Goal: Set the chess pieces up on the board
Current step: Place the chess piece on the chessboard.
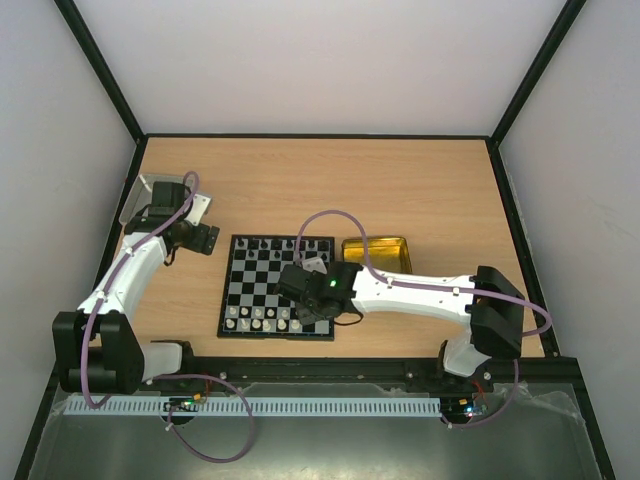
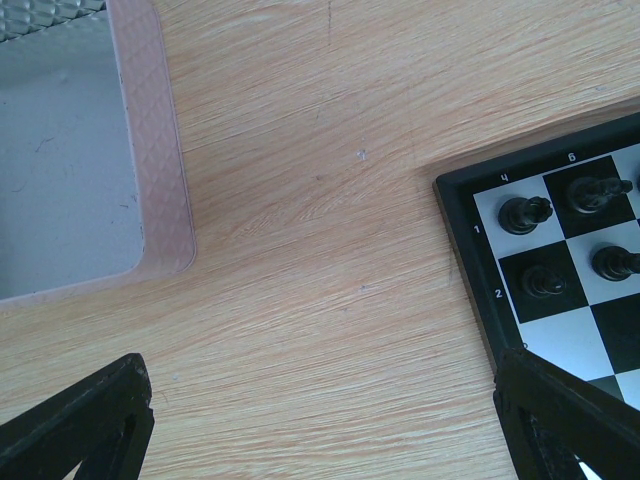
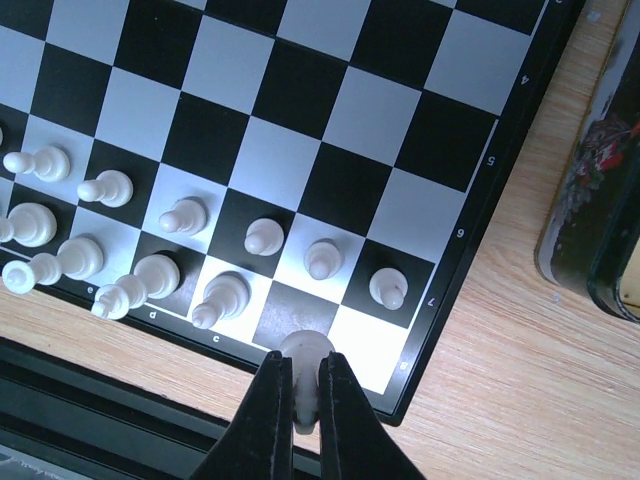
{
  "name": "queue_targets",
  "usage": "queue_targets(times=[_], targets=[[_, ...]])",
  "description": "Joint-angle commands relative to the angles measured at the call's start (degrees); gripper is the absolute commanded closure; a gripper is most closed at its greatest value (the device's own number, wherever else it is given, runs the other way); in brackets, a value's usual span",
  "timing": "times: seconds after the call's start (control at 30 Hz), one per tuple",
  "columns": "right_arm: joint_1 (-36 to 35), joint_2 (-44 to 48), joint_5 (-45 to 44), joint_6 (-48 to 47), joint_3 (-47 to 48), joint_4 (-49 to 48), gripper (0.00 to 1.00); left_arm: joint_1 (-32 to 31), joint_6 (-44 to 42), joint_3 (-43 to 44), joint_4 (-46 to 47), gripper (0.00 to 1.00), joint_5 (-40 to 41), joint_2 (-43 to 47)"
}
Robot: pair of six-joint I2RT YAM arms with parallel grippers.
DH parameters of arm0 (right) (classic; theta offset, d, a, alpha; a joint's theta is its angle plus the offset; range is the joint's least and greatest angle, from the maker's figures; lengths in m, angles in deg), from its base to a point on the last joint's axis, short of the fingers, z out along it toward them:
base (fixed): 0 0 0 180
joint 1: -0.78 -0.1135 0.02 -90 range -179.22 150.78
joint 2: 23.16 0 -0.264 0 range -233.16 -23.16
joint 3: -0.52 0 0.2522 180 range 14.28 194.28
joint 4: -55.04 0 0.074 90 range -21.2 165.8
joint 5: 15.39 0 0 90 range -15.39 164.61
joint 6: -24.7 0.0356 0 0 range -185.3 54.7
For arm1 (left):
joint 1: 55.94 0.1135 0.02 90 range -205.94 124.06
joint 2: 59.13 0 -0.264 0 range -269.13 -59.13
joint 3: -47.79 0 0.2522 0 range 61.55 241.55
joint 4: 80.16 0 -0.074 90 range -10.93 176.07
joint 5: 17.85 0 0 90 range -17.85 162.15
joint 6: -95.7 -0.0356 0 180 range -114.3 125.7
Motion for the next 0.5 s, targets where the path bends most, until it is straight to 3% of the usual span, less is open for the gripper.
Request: queue_targets(times=[0.0,0.47], targets=[[-0.8,0.0,0.5,1.4,1.7,1.6,0.98,-0.2,0.1,0.7,-0.2,0.06,0.3,0.0],[-0.9,-2.7,2.8,0.1,-0.7,-1.7,0.98,-0.2,0.1,0.8,-0.5,0.07,0.4,0.2]])
